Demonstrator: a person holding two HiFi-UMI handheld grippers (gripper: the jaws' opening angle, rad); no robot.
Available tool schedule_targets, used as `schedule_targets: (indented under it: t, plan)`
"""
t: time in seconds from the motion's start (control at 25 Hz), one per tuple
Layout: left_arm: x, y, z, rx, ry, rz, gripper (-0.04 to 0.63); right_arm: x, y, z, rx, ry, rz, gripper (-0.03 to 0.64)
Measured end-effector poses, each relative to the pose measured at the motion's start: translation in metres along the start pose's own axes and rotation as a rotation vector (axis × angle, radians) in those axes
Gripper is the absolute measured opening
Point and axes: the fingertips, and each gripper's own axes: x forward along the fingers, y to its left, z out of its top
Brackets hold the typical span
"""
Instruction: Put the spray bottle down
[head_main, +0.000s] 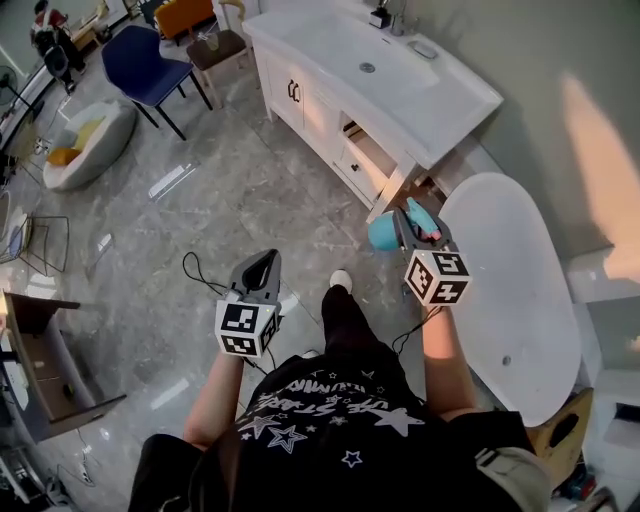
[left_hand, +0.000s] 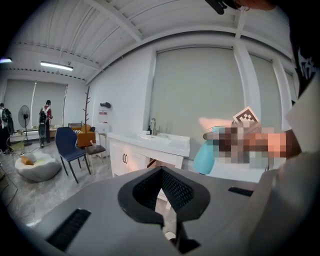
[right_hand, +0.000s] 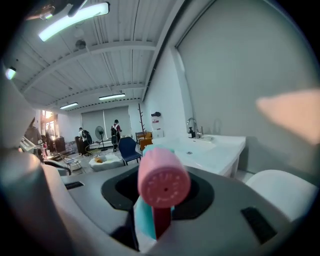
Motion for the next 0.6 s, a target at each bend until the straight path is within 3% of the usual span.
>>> schedule_targets:
  t: [0.4,0.6]
  plan:
    - [0.168,0.002,0.080,0.041,-0.006,-0.071,0.015,0.130,-0.109,0.056,0.036,0.000,-0.027,0.153]
    - [0.234,0.010,0.106,0.081,-0.016,-0.071,0.015,0.175,-0.154,0.082,0.045,-0.025,-0.037,0.153]
